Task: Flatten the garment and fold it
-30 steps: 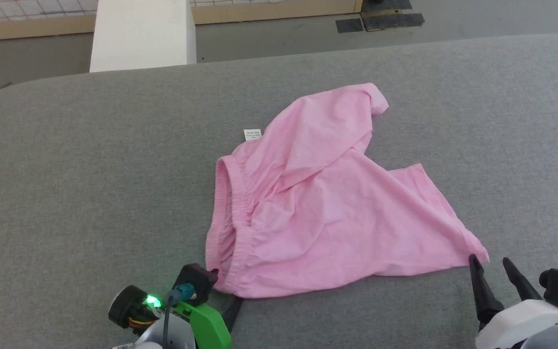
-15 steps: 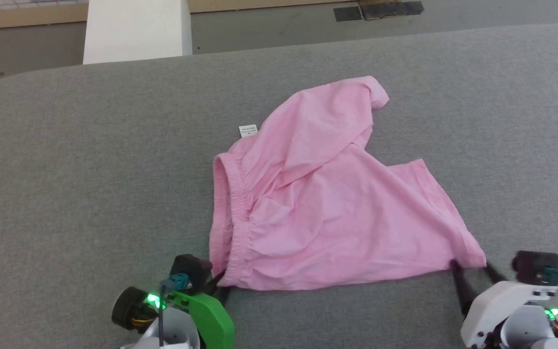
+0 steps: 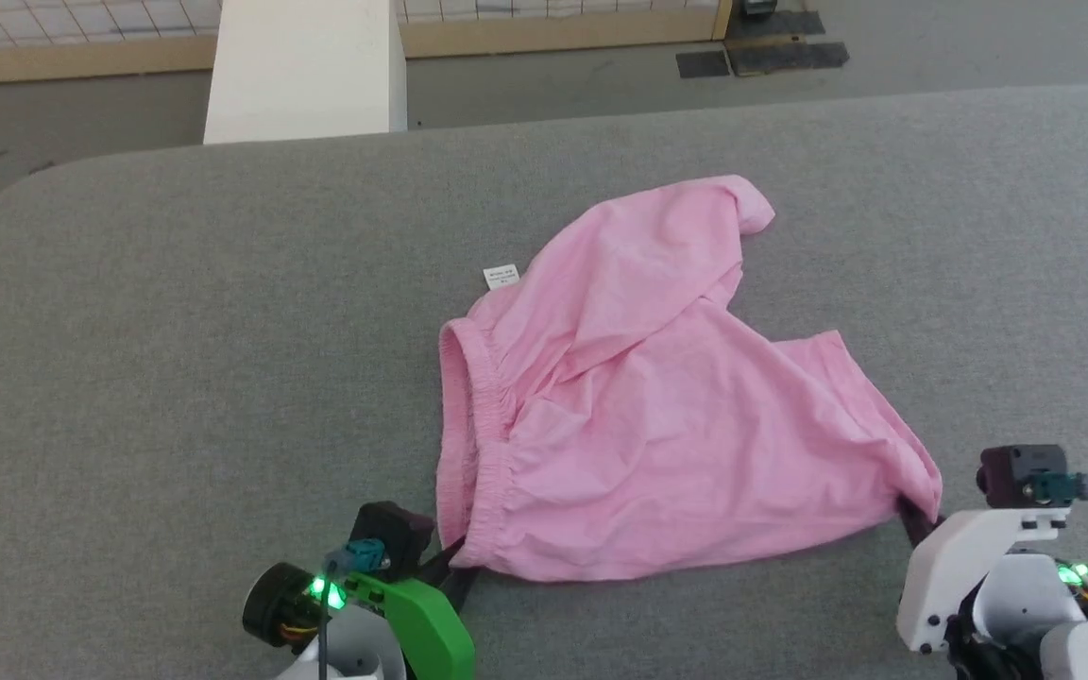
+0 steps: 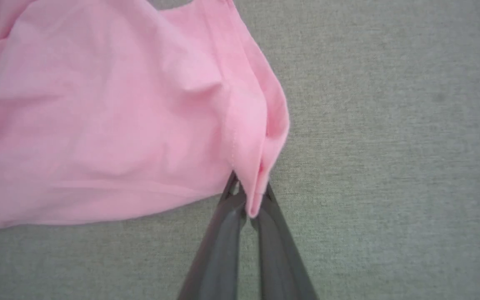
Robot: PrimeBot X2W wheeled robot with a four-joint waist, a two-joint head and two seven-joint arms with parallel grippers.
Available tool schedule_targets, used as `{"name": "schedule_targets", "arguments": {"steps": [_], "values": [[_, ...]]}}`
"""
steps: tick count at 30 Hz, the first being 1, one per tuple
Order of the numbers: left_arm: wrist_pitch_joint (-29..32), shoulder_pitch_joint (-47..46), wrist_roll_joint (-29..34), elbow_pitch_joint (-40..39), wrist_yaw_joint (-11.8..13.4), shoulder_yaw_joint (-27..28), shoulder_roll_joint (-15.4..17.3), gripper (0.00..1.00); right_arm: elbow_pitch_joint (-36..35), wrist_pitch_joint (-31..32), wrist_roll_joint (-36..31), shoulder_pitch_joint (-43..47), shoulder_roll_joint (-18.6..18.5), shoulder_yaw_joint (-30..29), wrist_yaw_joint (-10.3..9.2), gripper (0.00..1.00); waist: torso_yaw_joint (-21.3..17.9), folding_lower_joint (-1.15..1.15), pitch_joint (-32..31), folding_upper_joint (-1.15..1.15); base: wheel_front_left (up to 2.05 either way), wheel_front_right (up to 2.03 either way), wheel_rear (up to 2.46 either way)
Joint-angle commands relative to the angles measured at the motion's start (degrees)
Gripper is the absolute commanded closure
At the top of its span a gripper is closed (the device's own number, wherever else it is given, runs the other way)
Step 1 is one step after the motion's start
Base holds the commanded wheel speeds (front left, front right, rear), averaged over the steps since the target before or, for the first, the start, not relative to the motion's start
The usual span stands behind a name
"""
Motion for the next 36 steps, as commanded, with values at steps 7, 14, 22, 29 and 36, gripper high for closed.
{"name": "schedule_targets", "arguments": {"steps": [7, 14, 22, 29, 36], "values": [[1.30, -0.85, -7.60, -8.84, -4.03, 2.83, 0.06, 1.00, -11.70, 3.13, 1.28, -1.52, -1.24, -1.22, -0.08, 1.00, 0.30, 0.00, -3.31, 0.00, 0.00, 0.00, 0.00], [10.88, -11.89, -16.86, -18.46, -6.75, 7.28, 2.85, 1.00, -19.30, 9.36, 4.56, -12.90, -9.61, 2.45, -0.08, 1.00, 0.17, 0.00, -0.22, 0.00, 0.00, 0.00, 0.00], [20.00, -34.41, -22.71, -12.83, -3.34, 15.17, 2.53, 1.00, -13.81, 14.86, 7.84, -38.64, -18.03, 9.10, -0.08, 1.00, -1.65, 0.00, 10.10, 0.00, 0.00, 0.00, 0.00], [19.07, -54.88, -17.13, -3.34, 1.33, 18.42, 0.63, 1.00, -1.99, 10.73, 5.25, -61.56, -20.88, 13.53, -0.08, 1.00, -2.90, 0.00, 19.79, 0.00, 0.00, 0.00, 0.00], [7.93, -69.58, -11.43, 5.27, 3.72, 21.95, -2.32, 1.00, 5.75, 0.54, 0.26, -76.64, -18.70, 11.84, -0.08, 1.00, -3.21, 0.00, 24.27, 0.00, 0.00, 0.00, 0.00]]}}
